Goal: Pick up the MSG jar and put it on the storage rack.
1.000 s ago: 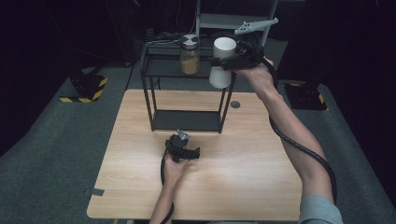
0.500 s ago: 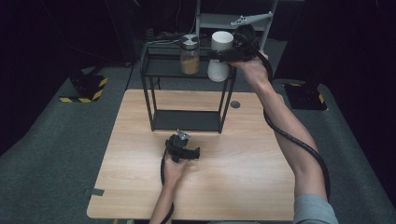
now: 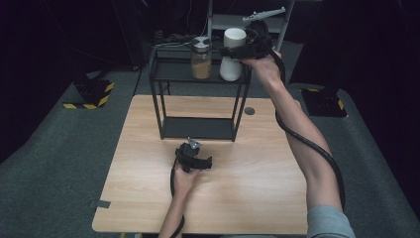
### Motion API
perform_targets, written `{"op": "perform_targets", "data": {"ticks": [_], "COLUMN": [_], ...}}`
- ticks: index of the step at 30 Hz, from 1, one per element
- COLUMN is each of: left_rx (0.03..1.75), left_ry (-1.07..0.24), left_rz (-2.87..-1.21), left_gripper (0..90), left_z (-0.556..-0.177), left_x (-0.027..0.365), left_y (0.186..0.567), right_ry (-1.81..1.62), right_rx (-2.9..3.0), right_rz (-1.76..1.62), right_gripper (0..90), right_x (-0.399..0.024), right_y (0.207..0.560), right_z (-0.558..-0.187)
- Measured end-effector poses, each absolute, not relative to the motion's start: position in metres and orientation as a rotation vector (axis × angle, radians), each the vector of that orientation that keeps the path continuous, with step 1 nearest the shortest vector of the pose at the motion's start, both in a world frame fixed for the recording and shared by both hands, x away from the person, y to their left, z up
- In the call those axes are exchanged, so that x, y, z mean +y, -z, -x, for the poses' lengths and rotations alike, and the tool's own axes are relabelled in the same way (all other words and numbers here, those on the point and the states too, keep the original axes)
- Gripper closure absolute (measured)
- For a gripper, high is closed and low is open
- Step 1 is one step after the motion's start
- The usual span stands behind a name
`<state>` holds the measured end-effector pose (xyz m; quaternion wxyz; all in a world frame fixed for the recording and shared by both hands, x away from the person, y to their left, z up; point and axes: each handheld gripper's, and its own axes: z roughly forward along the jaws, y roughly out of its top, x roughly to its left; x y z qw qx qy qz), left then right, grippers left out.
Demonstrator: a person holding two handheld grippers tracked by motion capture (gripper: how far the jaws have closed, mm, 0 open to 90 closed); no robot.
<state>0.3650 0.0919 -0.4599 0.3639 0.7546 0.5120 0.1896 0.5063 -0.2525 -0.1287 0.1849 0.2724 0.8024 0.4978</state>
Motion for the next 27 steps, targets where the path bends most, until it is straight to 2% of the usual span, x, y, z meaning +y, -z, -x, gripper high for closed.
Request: {"op": "perform_targets", "data": {"ticks": [18,21,23,27], "left_rx": [1.316,1.316,1.316,1.317], "left_ry": [-0.489,-0.488,-0.488,-0.489], "left_rz": [-1.946,-1.946,-1.945,-1.946], "left_gripper": [3.8,3.8,3.8,3.8], "left_z": [-0.3651,-0.3651,-0.3651,-0.3651], "left_x": [0.0918,0.0920,0.0919,0.0917], "left_y": [0.4596,0.4595,0.4596,0.4595], "right_ry": [-1.402,-1.423,-1.426,-1.402], "right_rx": [2.238,2.251,2.255,2.242], "right_rz": [-0.771,-0.761,-0.748,-0.734], "right_gripper": [33.7,26.8,19.1,12.9], "right_x": [-0.2505,-0.2531,-0.2523,-0.2480], "right_y": [0.1322,0.1324,0.1317,0.1308], "right_z": [-0.5072,-0.5095,-0.5079,-0.5027]}}
